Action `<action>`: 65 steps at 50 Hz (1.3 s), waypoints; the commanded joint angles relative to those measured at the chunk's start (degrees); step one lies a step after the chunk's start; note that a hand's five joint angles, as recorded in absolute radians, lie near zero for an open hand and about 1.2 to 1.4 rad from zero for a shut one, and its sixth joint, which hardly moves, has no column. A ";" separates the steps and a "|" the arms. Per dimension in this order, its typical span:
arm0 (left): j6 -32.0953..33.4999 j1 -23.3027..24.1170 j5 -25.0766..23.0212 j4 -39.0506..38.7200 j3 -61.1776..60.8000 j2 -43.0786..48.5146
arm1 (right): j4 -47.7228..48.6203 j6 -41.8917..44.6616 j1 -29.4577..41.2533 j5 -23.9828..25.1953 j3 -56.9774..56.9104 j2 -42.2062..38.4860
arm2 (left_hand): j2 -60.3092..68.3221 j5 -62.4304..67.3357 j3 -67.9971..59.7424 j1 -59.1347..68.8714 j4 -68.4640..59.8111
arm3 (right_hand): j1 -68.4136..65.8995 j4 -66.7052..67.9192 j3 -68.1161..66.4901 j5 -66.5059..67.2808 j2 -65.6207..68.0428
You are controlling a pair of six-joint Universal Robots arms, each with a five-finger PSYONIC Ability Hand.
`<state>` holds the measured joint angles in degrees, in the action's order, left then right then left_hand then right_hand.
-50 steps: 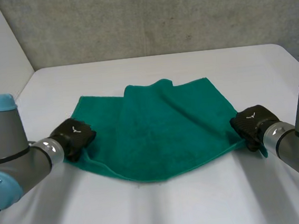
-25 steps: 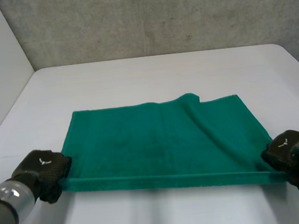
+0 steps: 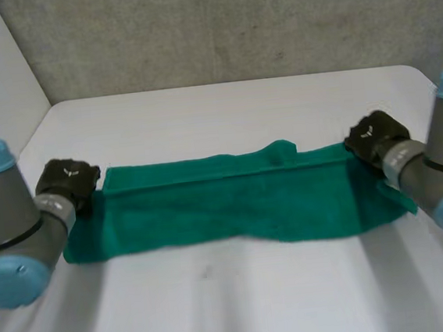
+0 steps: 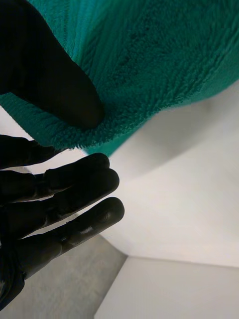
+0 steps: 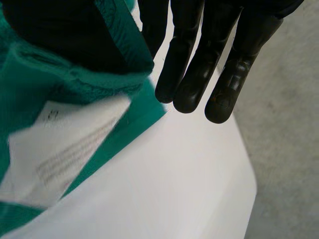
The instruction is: Fold the towel.
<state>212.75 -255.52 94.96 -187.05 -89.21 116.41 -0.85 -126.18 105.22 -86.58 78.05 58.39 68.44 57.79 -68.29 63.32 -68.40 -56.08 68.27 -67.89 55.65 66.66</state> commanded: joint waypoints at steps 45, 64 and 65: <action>3.99 3.02 -4.70 -15.37 15.84 11.13 | 9.12 -25.16 -4.31 -1.23 -18.21 -8.04 | -54.35 -53.70 54.20 -49.24 54.32 | 46.08 -58.27 57.89 -55.65 -56.66; -2.51 4.77 -4.87 -14.84 0.53 1.62 | -7.25 -33.69 -11.35 8.18 -0.89 -2.84 | -54.35 -53.70 54.20 -49.24 54.32 | 33.06 -45.25 44.87 -42.62 -43.64; -2.51 4.77 -4.87 -14.84 0.44 1.71 | -6.19 -33.69 -11.61 8.35 -0.54 -3.10 | -54.35 -53.70 54.20 -49.24 54.32 | 32.05 -44.24 43.85 -41.61 -42.63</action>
<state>211.10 -251.54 90.12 -201.90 -87.48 118.03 -12.28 -159.74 95.51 -79.82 73.25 56.41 14.72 4.08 -14.97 14.18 -14.56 -11.48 13.20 -12.46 3.48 12.60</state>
